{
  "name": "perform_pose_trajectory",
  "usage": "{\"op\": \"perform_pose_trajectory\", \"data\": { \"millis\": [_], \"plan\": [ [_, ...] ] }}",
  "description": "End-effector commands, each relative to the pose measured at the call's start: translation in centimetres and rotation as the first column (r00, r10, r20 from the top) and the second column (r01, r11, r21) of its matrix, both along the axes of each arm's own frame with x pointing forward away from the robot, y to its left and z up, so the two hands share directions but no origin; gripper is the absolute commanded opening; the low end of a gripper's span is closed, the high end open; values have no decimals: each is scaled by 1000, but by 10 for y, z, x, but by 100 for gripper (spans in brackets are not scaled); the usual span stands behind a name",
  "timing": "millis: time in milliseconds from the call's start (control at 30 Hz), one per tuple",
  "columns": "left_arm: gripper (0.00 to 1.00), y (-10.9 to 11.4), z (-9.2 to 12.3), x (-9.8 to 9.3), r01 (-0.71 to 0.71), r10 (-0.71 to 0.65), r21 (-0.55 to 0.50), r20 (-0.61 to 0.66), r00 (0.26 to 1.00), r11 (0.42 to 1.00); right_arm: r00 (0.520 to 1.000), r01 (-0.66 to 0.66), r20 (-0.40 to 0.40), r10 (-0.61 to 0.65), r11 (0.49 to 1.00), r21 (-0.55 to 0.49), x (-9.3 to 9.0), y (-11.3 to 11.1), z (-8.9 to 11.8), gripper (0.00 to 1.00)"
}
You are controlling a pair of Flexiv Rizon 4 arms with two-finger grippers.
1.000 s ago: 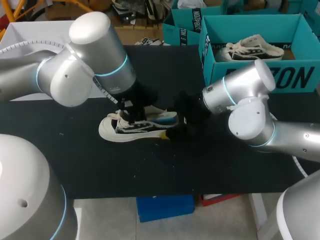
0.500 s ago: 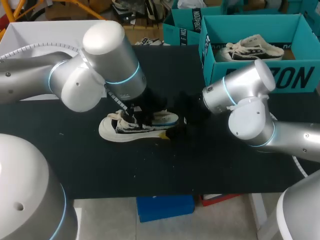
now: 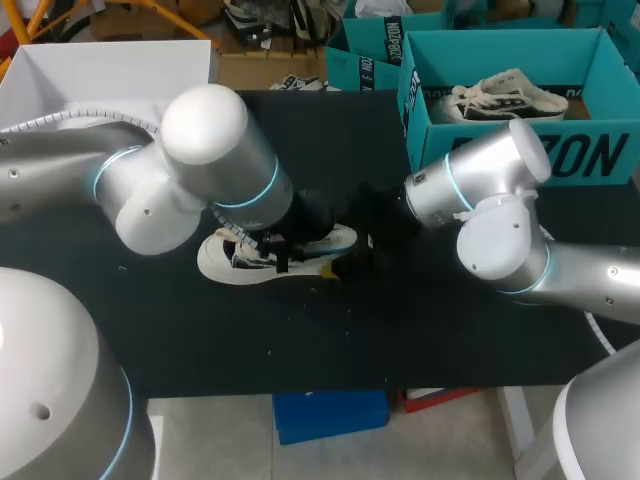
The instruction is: Take the shoe out of the shoebox, open the shoe tongue, remove and reinsert the insole, then place the shoe into the shoebox
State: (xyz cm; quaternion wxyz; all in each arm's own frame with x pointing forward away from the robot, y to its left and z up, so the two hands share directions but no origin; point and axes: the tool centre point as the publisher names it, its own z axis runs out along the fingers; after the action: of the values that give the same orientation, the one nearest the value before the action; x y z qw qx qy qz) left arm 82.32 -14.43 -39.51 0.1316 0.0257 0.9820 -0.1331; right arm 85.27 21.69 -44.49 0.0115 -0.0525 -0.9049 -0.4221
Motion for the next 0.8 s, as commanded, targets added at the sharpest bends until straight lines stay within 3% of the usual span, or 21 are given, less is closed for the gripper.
{"op": "perform_pose_trajectory", "data": {
  "millis": [33, 533, 800],
  "plan": [
    [31, 0, -2, -4, 3, -3, -23, 17, 1000, 1000, 1000, 3, 0, -3, 1000, -1, 1, 1, -1, 0],
    [34, -17, -8, 1, 1, 2, -31, 77, 997, 1000, 1000, 3, 0, -3, 1000, -1, 1, 1, -1, 0],
    [29, -25, -8, 7, -1, 6, -48, 96, 995, 999, 1000, 3, 0, -3, 1000, -1, 1, 1, -1, 0]
  ]
}}
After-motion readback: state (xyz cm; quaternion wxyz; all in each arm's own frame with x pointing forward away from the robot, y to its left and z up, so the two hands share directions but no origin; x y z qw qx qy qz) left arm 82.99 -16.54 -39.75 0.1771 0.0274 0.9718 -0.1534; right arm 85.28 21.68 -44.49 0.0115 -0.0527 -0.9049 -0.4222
